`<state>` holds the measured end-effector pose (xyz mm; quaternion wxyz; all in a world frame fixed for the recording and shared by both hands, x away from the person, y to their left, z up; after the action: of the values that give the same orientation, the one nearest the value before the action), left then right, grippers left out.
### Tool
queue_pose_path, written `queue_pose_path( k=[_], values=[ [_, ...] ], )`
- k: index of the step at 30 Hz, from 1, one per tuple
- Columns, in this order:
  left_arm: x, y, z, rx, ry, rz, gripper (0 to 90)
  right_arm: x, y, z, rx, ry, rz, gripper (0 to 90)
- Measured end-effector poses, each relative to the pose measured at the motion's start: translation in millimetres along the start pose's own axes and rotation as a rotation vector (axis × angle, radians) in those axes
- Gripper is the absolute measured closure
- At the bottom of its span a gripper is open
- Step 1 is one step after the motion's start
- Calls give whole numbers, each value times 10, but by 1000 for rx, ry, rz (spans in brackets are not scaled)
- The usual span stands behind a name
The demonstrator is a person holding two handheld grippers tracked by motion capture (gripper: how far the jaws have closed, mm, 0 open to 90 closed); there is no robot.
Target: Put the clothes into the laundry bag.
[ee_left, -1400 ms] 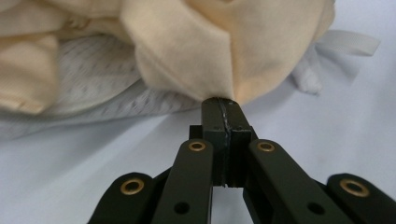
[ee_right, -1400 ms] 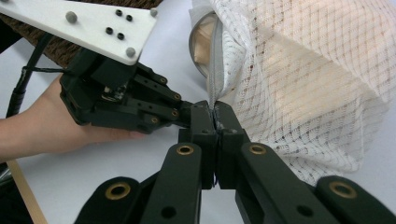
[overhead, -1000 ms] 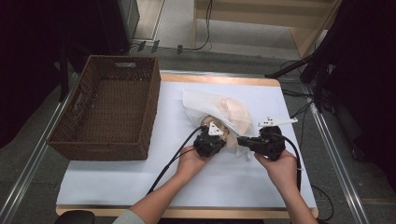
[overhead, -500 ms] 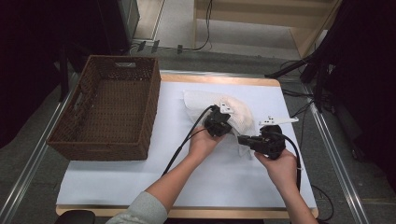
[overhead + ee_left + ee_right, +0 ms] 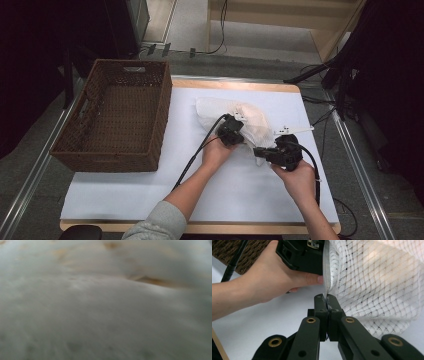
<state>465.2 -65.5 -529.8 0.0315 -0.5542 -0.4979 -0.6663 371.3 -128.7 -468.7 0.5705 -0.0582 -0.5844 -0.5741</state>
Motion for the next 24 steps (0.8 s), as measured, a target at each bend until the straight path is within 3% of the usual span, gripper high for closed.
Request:
queue_pose_path(
  k=[7, 13, 20, 24],
  values=[
    [234, -98, -80, -51, -75, 9, 774, 26, 2, -18, 2, -2, -10, 899],
    [394, -213, -119, -52, -131, 2, 689, 38, 6, -21, 0, -3, -14, 899],
    [401, -394, -150, -96, -133, 37, 579, 45, 11, -21, 0, -3, -16, 898],
    [289, -478, -118, -115, -101, 67, 578, 38, 12, -16, 0, 0, -16, 898]
  ],
)
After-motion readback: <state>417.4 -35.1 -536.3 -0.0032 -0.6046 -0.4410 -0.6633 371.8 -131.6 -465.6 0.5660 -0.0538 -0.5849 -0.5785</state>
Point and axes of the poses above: each handheld gripper's, and its own axes: x roughly backward along the jaws, y roughly out of its top, z roughly to its left, the point moved 10 cm from there along -x, roughly forward along the jaws, and after that the axes turned 6 degrees about z, right-handed, at the moved point
